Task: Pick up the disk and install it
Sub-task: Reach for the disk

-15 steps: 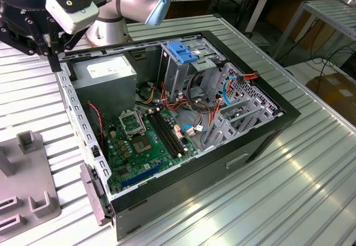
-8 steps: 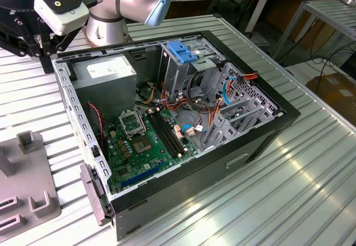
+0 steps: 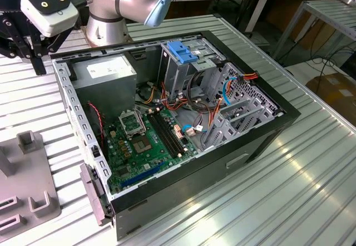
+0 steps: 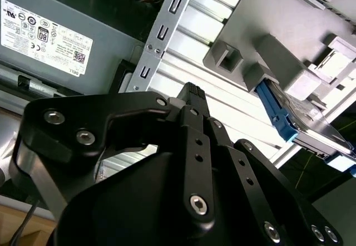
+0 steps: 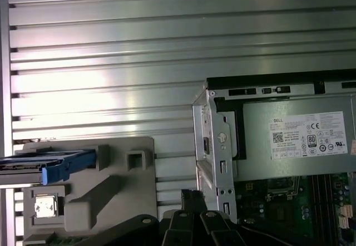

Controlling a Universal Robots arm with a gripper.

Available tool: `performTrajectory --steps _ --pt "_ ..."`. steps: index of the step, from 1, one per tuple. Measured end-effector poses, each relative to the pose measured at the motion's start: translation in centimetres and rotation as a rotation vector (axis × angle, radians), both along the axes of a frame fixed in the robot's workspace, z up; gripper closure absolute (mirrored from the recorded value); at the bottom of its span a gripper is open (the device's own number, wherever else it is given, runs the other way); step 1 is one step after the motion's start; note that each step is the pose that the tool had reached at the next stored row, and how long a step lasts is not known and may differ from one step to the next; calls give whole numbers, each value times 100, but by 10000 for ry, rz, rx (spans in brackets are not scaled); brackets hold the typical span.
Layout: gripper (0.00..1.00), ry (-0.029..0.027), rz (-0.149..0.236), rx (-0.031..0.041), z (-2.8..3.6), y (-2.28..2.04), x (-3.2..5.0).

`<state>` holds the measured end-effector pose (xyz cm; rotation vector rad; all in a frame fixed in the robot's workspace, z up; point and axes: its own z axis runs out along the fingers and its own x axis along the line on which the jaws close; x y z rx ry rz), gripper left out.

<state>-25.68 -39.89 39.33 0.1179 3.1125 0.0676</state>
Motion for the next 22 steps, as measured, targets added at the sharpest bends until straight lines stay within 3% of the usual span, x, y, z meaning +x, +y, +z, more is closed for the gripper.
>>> performTrajectory --steps 22 --pt "90 0 0 0 0 0 -452"
